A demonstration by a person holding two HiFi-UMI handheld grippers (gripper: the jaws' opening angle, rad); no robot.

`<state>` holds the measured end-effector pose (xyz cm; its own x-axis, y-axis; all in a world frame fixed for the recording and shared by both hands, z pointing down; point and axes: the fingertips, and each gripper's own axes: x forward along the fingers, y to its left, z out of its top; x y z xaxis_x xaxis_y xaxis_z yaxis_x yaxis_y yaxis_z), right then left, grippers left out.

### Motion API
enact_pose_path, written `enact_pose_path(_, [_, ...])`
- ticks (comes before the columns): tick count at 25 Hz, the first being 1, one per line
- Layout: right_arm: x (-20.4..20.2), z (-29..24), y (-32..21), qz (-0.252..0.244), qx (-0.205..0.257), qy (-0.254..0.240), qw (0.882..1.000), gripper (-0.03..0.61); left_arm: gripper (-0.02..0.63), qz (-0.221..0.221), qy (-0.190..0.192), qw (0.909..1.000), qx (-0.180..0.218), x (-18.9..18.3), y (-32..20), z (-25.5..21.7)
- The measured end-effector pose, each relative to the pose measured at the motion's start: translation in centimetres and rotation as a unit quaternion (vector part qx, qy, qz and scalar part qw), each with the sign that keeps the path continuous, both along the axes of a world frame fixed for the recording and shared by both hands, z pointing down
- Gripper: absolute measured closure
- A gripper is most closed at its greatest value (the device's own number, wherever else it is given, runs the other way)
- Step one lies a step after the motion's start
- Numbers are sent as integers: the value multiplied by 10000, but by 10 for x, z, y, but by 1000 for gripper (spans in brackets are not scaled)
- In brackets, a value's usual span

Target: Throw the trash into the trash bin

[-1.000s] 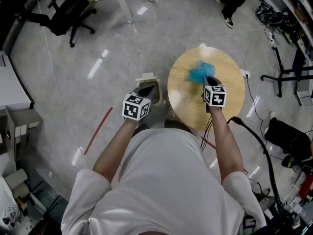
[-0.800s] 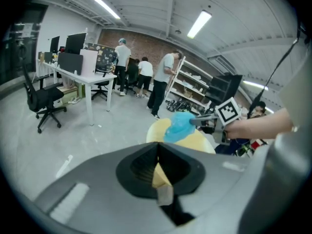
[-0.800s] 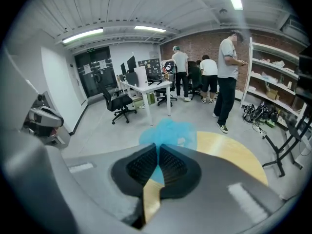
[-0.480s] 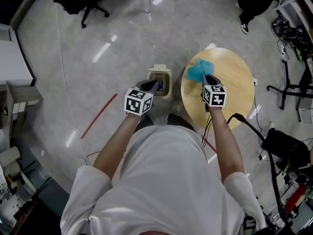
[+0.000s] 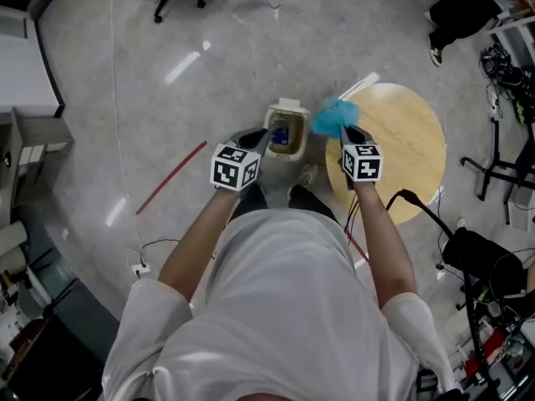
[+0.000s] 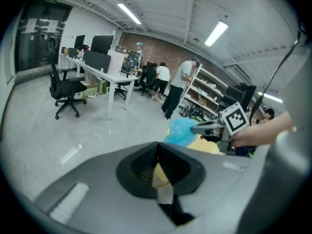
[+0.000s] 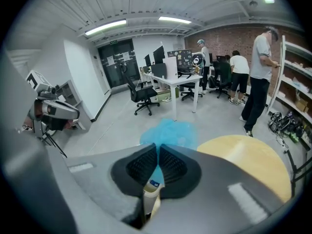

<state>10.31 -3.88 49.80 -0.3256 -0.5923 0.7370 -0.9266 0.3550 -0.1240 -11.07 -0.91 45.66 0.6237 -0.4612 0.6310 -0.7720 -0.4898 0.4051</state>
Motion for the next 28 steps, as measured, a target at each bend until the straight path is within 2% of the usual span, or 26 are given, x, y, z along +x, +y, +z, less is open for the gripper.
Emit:
enact_pose_path(8, [-50, 21, 12, -378, -213, -33, 9991, 575, 611, -285, -33, 9995, -103, -40, 8, 14])
enact_pose_path(15, [-83, 39, 23, -707, -404, -56, 9967, 575, 611, -452, -54, 9988, -200, -62, 13, 25])
enact_pose_path(28, [-113, 87, 41, -978, -808, -24, 9919, 575, 611, -816, -68, 9959, -381, -95, 14, 56])
